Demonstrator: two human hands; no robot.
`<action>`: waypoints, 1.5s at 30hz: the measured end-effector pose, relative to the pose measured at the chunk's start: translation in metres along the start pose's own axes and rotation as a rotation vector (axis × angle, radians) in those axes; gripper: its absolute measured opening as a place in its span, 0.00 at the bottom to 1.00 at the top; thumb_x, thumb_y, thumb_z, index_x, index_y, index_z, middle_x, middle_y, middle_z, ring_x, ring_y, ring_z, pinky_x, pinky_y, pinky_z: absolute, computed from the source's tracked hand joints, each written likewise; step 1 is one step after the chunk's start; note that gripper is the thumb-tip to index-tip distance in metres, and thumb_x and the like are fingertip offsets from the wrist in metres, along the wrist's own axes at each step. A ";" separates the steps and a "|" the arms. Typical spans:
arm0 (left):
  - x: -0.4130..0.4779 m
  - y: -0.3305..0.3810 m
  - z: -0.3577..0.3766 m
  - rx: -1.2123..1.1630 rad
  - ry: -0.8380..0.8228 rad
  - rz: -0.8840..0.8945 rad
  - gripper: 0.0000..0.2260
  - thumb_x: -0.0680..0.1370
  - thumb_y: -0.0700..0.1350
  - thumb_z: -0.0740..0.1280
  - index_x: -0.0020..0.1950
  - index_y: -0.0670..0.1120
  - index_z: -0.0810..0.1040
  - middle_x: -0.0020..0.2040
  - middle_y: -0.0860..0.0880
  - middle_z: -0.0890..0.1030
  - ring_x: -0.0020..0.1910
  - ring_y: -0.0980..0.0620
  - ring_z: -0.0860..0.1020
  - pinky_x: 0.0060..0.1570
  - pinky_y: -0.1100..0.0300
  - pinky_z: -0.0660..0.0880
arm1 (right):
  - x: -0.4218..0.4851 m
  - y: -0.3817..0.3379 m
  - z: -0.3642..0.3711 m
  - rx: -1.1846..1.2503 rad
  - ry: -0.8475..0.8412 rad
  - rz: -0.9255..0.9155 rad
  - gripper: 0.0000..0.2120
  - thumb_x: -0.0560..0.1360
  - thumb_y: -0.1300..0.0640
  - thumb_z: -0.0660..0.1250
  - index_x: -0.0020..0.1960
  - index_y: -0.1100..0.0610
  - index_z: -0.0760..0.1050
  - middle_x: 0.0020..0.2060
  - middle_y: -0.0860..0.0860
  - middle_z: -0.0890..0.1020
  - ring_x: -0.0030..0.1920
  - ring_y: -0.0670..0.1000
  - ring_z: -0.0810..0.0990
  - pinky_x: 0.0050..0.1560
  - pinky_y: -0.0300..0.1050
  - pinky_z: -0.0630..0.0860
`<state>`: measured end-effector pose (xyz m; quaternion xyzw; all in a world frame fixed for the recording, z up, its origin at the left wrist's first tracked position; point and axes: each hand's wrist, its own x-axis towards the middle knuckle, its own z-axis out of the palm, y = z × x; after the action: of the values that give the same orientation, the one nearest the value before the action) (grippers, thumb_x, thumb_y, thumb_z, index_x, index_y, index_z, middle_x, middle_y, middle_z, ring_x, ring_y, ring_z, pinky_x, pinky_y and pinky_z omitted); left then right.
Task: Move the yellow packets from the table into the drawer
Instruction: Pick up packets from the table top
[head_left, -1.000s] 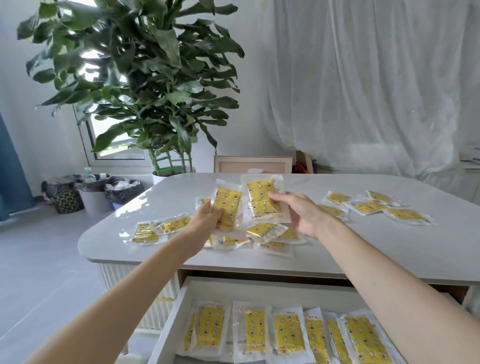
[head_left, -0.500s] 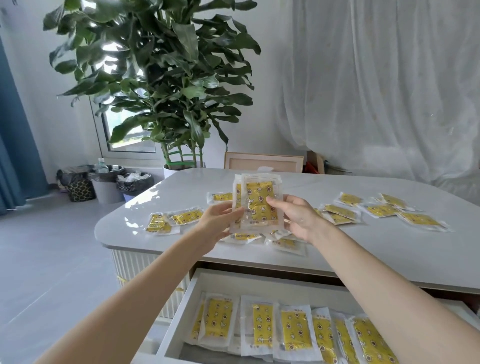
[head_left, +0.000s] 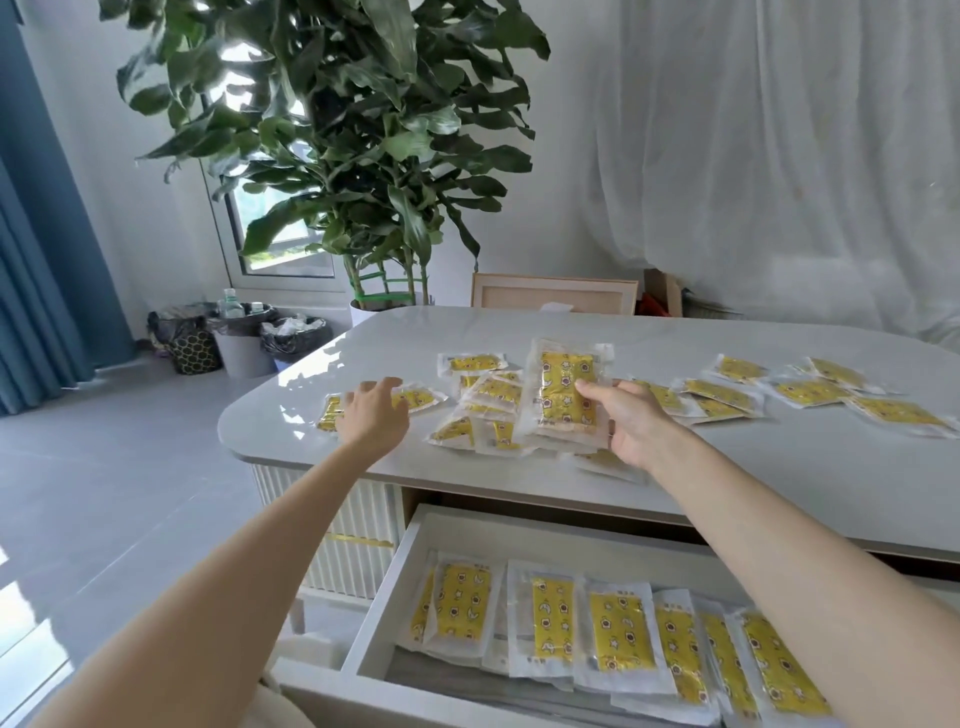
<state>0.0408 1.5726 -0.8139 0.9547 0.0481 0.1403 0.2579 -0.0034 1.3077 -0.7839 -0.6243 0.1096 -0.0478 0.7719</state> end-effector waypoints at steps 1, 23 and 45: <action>0.003 -0.010 -0.001 0.038 0.000 -0.041 0.20 0.81 0.48 0.57 0.74 0.51 0.63 0.74 0.43 0.63 0.72 0.40 0.59 0.69 0.46 0.62 | 0.001 0.002 0.002 -0.008 -0.013 -0.001 0.04 0.74 0.65 0.68 0.45 0.59 0.74 0.45 0.57 0.82 0.47 0.57 0.81 0.53 0.59 0.78; -0.002 -0.043 -0.018 -0.186 0.242 -0.252 0.19 0.78 0.39 0.62 0.70 0.47 0.71 0.62 0.37 0.72 0.58 0.37 0.74 0.55 0.51 0.71 | -0.019 0.000 0.032 -0.007 -0.143 0.016 0.06 0.74 0.65 0.69 0.51 0.60 0.75 0.52 0.59 0.82 0.51 0.58 0.82 0.55 0.58 0.78; -0.134 0.073 -0.006 -0.595 -0.737 0.165 0.07 0.72 0.44 0.74 0.45 0.56 0.85 0.46 0.47 0.80 0.44 0.52 0.79 0.46 0.62 0.80 | -0.102 -0.014 -0.087 -0.464 -0.403 0.321 0.04 0.76 0.61 0.65 0.49 0.56 0.78 0.48 0.55 0.84 0.43 0.51 0.83 0.48 0.46 0.80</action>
<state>-0.0880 1.4902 -0.8044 0.8261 -0.1645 -0.1800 0.5080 -0.1215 1.2431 -0.7759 -0.7550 0.0596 0.2246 0.6132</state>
